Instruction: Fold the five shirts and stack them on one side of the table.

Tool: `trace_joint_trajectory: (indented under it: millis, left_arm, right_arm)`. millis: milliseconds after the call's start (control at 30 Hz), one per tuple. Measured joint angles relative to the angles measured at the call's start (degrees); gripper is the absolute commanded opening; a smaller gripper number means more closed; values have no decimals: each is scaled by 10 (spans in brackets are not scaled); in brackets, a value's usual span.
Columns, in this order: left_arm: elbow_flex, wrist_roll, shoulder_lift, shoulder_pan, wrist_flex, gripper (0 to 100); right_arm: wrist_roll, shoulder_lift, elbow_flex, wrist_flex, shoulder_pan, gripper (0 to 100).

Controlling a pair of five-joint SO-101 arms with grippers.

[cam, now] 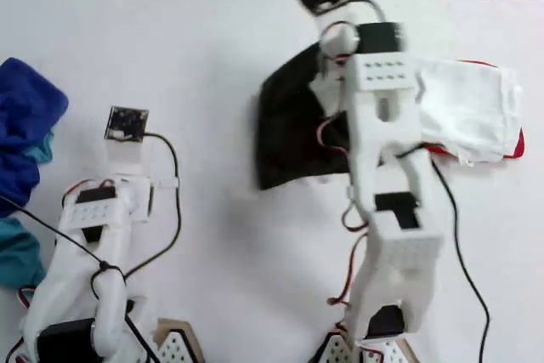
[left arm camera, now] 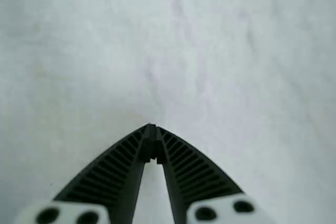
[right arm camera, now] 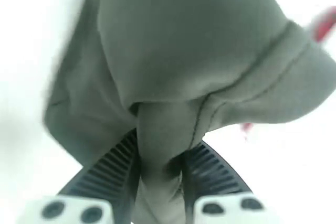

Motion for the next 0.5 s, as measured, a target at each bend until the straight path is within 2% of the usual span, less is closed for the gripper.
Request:
trace_joint_trajectory:
  millis: [333,500]
  left_arm:
    - [0,0,0,1,0,26]
    - [0,0,0,1,0,26]
  right_arm:
    - [171,-84,33,0,181,19]
    - [211,-84,-41,0,240,19]
